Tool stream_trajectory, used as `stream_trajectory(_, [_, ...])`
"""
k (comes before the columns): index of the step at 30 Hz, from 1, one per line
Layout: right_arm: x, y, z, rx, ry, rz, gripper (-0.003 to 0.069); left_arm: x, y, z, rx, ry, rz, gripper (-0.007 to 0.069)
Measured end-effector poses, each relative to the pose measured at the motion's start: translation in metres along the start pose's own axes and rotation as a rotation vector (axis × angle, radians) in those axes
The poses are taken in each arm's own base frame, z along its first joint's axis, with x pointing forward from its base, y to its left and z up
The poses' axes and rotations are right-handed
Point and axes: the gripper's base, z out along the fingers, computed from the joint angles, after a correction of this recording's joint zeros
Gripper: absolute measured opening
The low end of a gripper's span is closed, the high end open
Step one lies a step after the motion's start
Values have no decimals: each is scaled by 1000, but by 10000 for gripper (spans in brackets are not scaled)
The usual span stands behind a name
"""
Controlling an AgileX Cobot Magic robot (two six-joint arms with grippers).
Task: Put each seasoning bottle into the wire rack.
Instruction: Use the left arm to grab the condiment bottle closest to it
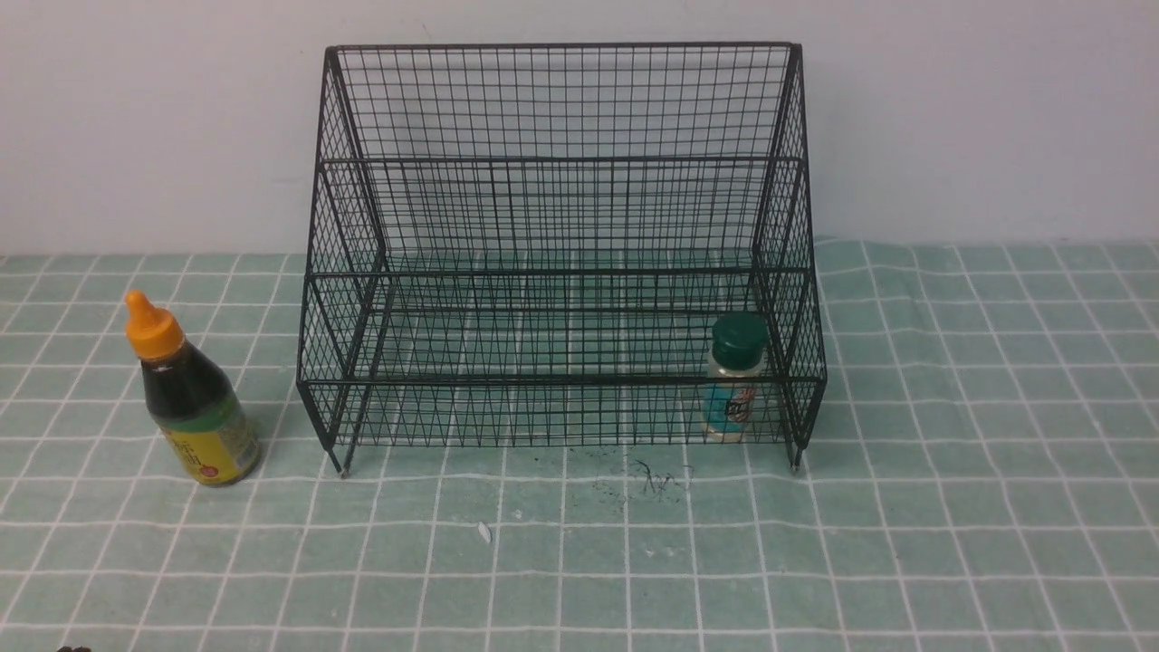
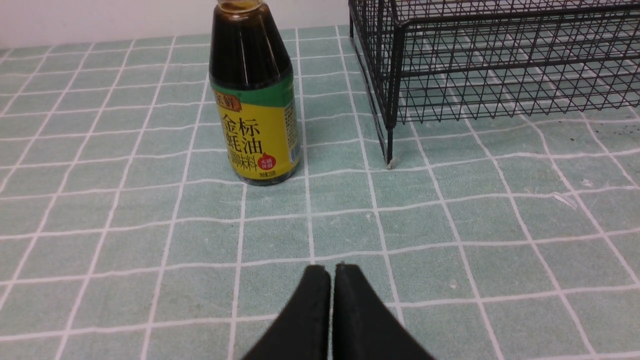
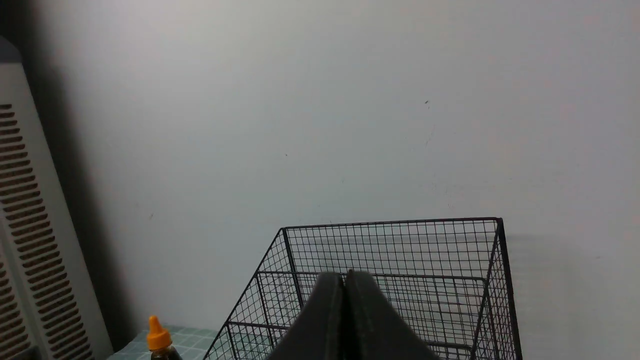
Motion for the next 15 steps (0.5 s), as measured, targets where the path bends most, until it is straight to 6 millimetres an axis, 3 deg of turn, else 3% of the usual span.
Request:
stream_trajectory(7, [8, -3, 0, 21, 72, -116, -15, 0, 0, 0, 0, 0, 0, -6])
stream_trajectory(10, [20, -8, 3, 60, 107, -206, -15, 0, 0, 0, 0, 0, 0, -6])
stream_trajectory(13, [44, -19, 8, 180, 150, -264, -15, 0, 0, 0, 0, 0, 0, -6])
stream_trajectory(15, [72, -33, 10, 313, 201, -277, -15, 0, 0, 0, 0, 0, 0, -6])
